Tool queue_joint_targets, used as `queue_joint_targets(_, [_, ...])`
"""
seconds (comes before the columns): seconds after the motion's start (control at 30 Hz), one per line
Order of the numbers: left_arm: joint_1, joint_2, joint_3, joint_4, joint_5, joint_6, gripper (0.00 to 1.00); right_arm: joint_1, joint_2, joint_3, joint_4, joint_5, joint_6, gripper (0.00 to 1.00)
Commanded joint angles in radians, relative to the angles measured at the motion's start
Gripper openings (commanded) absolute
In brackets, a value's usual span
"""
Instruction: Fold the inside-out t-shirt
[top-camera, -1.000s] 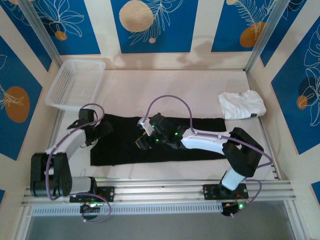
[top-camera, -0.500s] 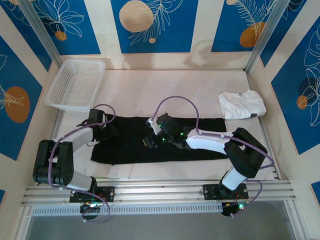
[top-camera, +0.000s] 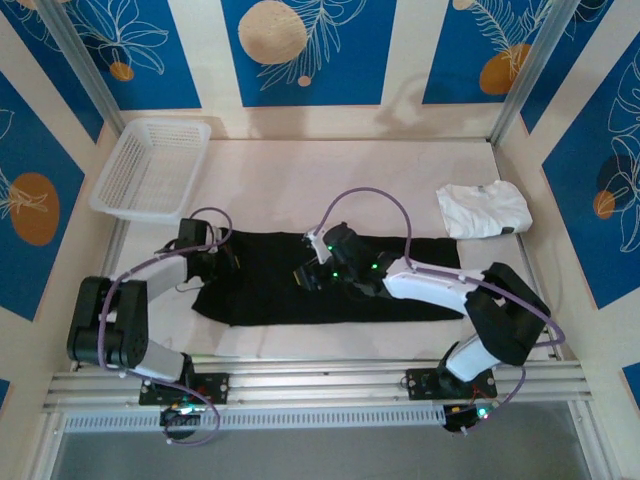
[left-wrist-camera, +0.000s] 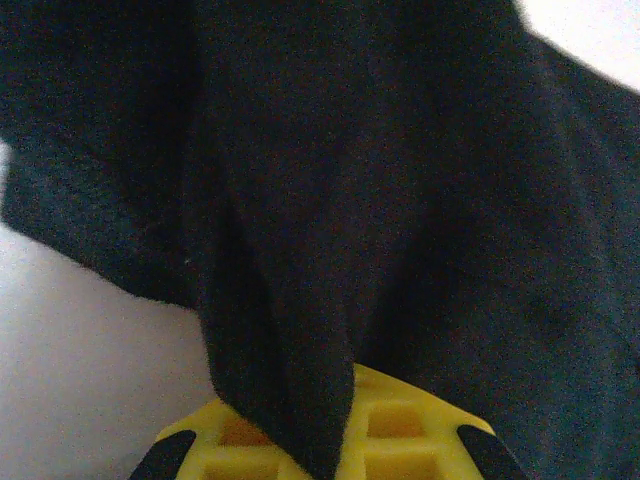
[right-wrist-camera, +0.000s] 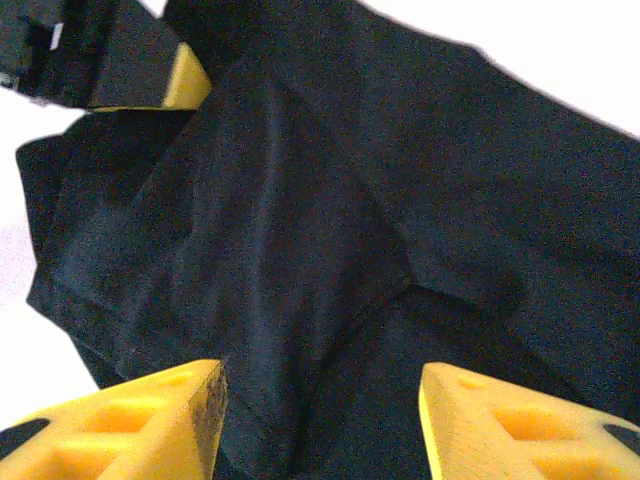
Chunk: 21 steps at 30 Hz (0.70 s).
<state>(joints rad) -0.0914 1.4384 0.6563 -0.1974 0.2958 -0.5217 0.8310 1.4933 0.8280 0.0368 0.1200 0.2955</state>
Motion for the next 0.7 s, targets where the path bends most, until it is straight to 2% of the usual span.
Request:
queue_joint_targets(0.0, [0.026, -0.102, 0.082, -0.194, -0.031, 0.001, 0.0, -0.045, -0.087, -0.037, -0.005, 0.017, 0.004, 0.55])
queue_joint_targets(0.13, [0.043, -0.145, 0.229, -0.469, -0.201, 0.089, 0.0, -0.106, -0.167, -0.093, 0.01, 0.003, 0.028, 0.55])
queue_joint_targets(0.27, [0.06, -0.176, 0.381, -0.66, -0.328, 0.184, 0.0, -0.173, -0.249, -0.139, -0.001, -0.024, 0.073, 0.55])
queue_joint_targets(0.47, [0.072, -0.082, 0.707, -0.951, -0.824, 0.382, 0.0, -0.258, -0.366, -0.207, -0.023, -0.079, 0.122, 0.56])
queue_joint_targets(0.57, [0.057, -0.031, 0.808, -1.029, -0.857, 0.373, 0.0, -0.294, -0.402, -0.224, -0.033, -0.094, 0.135, 0.56])
queue_joint_targets(0.67, [-0.036, -0.01, 0.848, -1.059, -0.796, 0.302, 0.0, -0.306, -0.425, -0.226, -0.045, -0.092, 0.131, 0.56])
